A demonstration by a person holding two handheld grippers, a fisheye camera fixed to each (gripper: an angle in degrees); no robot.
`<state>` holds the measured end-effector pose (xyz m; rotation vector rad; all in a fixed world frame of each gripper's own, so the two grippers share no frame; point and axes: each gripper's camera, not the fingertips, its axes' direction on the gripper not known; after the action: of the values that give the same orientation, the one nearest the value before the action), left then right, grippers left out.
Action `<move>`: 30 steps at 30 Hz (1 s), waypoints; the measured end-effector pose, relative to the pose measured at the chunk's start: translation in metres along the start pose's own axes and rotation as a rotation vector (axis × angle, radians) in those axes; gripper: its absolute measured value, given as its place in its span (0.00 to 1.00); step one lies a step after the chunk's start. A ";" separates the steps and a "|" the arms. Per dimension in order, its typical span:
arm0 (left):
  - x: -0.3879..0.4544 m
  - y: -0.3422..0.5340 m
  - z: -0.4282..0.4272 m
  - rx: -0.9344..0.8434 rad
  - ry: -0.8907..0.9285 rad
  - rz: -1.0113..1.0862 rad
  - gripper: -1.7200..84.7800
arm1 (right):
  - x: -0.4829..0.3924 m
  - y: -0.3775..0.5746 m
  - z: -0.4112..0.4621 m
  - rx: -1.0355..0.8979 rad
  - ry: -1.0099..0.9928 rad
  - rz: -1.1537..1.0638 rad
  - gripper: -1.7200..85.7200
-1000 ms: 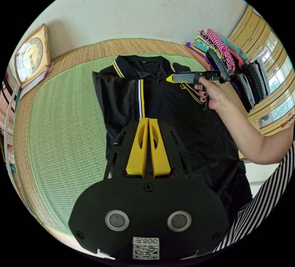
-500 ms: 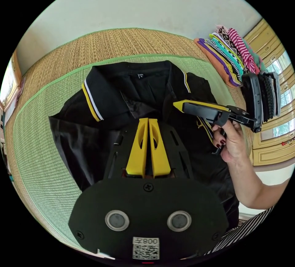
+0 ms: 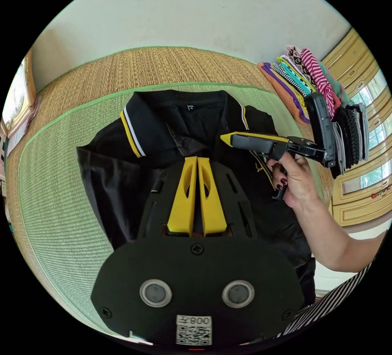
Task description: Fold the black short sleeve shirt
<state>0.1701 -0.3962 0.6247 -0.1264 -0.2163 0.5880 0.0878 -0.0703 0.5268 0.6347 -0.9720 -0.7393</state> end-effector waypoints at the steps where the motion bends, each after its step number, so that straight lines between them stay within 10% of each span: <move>1: 0.000 0.006 -0.006 0.010 0.000 0.001 0.02 | -0.003 0.003 -0.006 0.005 0.008 -0.003 0.02; 30: -0.060 0.012 -0.010 0.123 -0.044 -0.180 0.02 | -0.062 -0.059 -0.128 0.091 0.210 -0.012 0.02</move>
<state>0.1175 -0.4210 0.6034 0.0256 -0.2312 0.4243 0.1639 -0.0383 0.3970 0.7816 -0.8122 -0.6275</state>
